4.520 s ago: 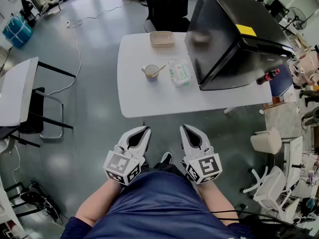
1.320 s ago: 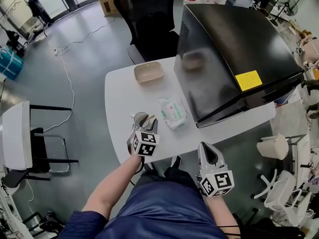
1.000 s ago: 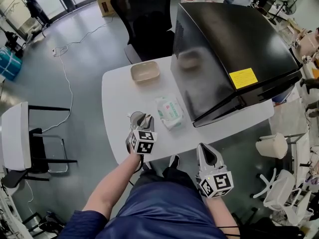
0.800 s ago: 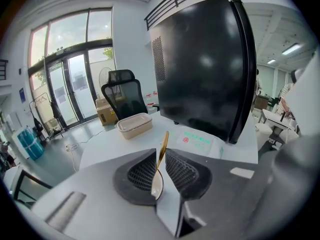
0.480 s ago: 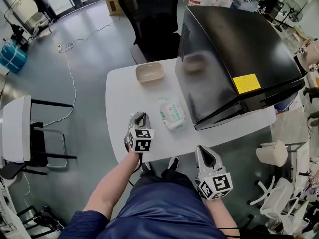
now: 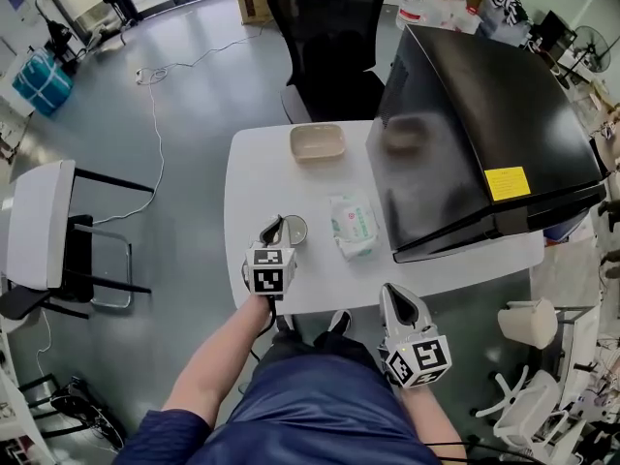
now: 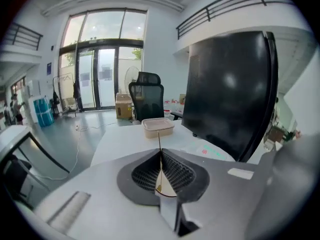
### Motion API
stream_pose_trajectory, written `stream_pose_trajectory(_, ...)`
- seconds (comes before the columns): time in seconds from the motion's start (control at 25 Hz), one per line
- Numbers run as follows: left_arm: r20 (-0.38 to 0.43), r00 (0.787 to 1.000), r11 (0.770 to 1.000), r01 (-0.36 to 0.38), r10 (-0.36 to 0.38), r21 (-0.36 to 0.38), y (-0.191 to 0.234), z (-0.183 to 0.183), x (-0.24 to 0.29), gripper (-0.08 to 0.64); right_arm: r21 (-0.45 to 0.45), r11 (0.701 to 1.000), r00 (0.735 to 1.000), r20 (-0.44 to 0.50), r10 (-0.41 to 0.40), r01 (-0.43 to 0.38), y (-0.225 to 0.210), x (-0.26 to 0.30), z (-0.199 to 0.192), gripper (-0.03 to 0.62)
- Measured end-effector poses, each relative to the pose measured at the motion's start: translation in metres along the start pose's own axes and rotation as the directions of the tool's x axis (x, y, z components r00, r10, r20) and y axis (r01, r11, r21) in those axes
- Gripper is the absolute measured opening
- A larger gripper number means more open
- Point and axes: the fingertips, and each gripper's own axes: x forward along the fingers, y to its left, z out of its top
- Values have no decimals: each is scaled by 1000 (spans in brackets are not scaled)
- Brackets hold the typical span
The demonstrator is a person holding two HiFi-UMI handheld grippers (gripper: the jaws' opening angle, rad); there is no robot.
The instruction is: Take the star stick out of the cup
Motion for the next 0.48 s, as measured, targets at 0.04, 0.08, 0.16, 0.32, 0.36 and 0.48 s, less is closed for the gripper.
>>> stream_pose_trajectory(0.04, 9, 1000, 999, 2, -2, -47, 5, 0, -2, 11, -1, 1000, 1000, -2, 7, -7, 3, 2, 0, 6)
stream_pose_trajectory(0.08, 19, 1000, 996, 7, -5, -91, 10, 0, -4, 9, -2, 1000, 1000, -3, 13, -13, 5, 4, 0, 6)
stream_pose_trajectory(0.16, 42, 999, 983, 32, -24, -183, 18, -1, -8, 9, -2, 1000, 1000, -6, 24, -24, 11, 8, 0, 6)
stream_pose_trajectory(0.32, 82, 995, 929, 86, -61, -360, 33, -5, -16, 9, -9, 999, 999, -14, 49, -49, 23, 16, 0, 6)
stream_pose_trajectory(0.36, 93, 993, 915, 98, -66, -392, 36, -5, -19, 9, -12, 998, 998, -15, 54, -54, 25, 18, 0, 6)
stream_pose_trajectory(0.48, 127, 988, 865, 136, -85, -484, 43, -4, -24, 9, -22, 997, 997, -18, 69, -69, 34, 24, 2, 6)
